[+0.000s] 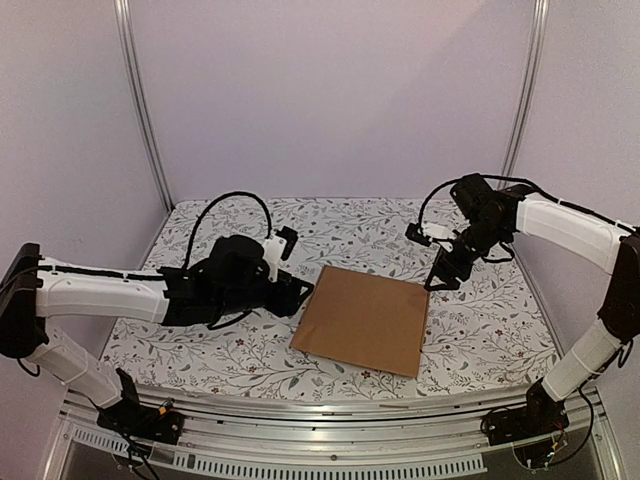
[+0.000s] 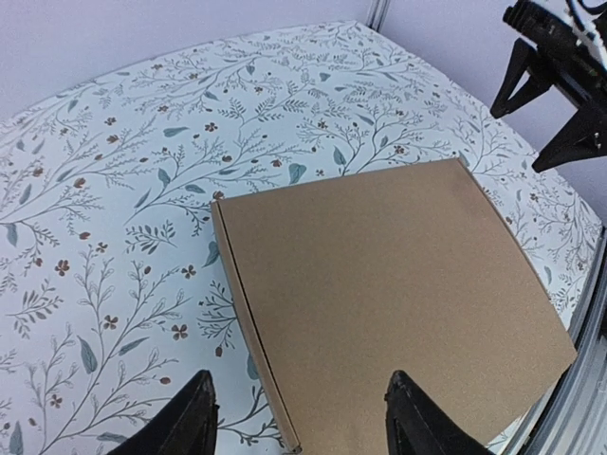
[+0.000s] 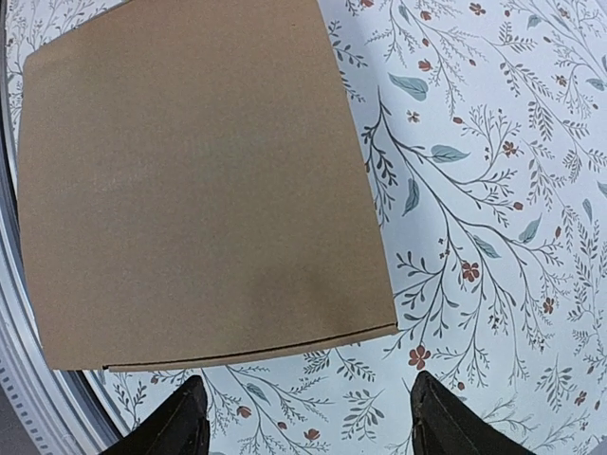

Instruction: Fold the paper box

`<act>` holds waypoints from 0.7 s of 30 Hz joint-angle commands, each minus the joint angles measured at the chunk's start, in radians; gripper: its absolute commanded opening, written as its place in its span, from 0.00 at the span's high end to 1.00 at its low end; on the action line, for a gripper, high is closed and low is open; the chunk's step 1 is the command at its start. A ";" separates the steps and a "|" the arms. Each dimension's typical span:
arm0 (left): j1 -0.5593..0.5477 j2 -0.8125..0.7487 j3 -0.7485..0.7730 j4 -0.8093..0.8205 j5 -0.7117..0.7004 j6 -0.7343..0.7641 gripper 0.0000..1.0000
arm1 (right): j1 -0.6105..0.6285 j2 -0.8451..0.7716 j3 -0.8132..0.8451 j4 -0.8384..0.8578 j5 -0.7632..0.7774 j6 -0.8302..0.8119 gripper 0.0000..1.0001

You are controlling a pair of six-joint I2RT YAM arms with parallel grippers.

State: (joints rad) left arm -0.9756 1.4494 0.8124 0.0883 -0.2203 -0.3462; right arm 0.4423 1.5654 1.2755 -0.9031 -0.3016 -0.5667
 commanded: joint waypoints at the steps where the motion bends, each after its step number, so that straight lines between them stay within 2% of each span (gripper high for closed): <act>1: 0.006 -0.049 -0.062 -0.034 0.050 -0.015 0.39 | -0.058 -0.020 -0.012 -0.023 -0.045 -0.008 0.28; 10: -0.006 0.013 -0.077 0.038 0.060 -0.044 0.41 | -0.113 0.183 0.122 -0.038 -0.283 0.019 0.36; 15: -0.012 0.084 -0.034 0.008 0.055 -0.048 0.42 | -0.113 0.313 0.174 -0.042 -0.301 0.036 0.43; 21: -0.015 0.110 -0.021 0.010 0.058 -0.054 0.42 | -0.113 0.349 0.164 -0.044 -0.316 0.042 0.49</act>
State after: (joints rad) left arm -0.9844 1.5467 0.7639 0.1059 -0.1661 -0.3939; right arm 0.3313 1.9072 1.4311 -0.9318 -0.5755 -0.5346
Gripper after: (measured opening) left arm 0.578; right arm 0.524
